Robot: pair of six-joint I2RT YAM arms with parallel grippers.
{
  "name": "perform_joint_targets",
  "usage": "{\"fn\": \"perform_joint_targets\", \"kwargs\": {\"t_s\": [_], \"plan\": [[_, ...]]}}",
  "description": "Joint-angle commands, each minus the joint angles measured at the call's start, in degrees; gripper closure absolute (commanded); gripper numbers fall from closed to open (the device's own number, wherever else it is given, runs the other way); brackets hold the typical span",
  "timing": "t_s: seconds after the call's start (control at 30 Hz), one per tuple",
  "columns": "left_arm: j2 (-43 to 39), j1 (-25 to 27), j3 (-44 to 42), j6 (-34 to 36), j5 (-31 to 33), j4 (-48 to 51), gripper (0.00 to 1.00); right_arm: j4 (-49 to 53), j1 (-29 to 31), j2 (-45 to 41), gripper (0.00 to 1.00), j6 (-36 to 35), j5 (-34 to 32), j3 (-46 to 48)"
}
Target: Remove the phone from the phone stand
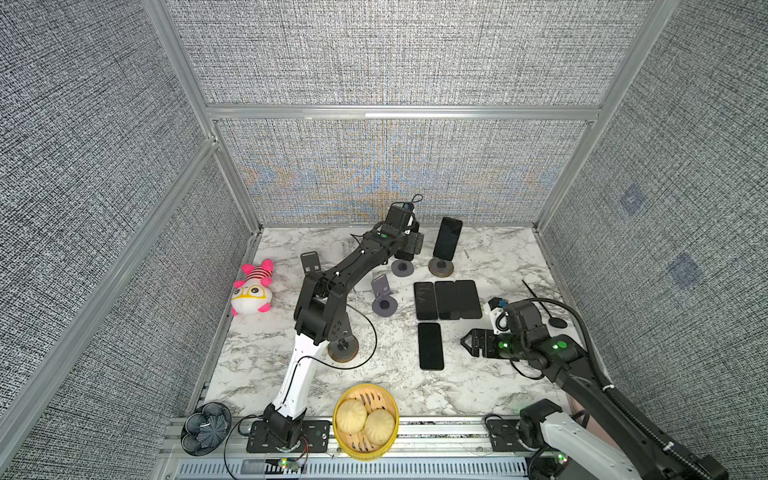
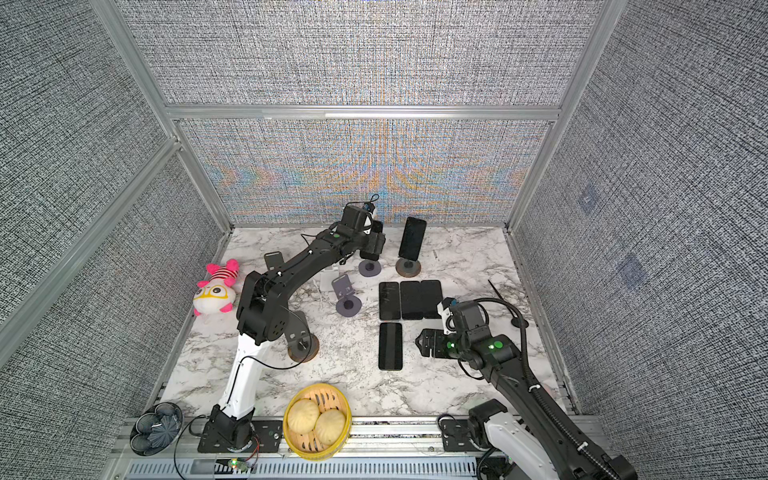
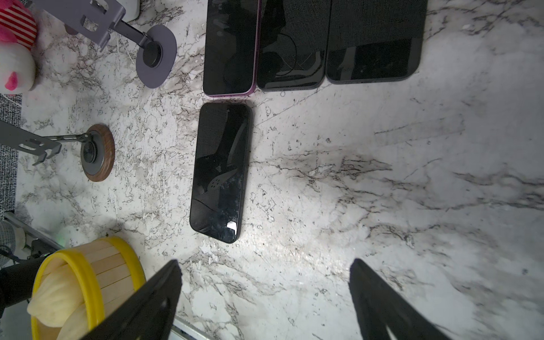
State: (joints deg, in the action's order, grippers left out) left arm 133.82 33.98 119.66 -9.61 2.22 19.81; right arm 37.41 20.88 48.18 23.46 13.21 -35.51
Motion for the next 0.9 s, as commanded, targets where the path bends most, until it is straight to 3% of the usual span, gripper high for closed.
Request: {"fn": "perform_joint_targets", "kwargs": {"t_s": [0.0, 0.33, 0.87], "plan": [[0.4, -0.2, 0.3, -0.8, 0.9, -0.9, 0.16, 1.0, -0.2, -0.3, 0.1, -0.6, 0.2, 0.2], [1.0, -0.2, 0.6, -1.1, 1.3, -0.4, 0.32, 1.6, -0.5, -0.8, 0.11, -1.0, 0.3, -0.3], [-3.3, -0.2, -1.3, -1.5, 0.4, 0.2, 0.4, 1.9, -0.7, -1.2, 0.12, -0.5, 0.5, -0.9]]}}
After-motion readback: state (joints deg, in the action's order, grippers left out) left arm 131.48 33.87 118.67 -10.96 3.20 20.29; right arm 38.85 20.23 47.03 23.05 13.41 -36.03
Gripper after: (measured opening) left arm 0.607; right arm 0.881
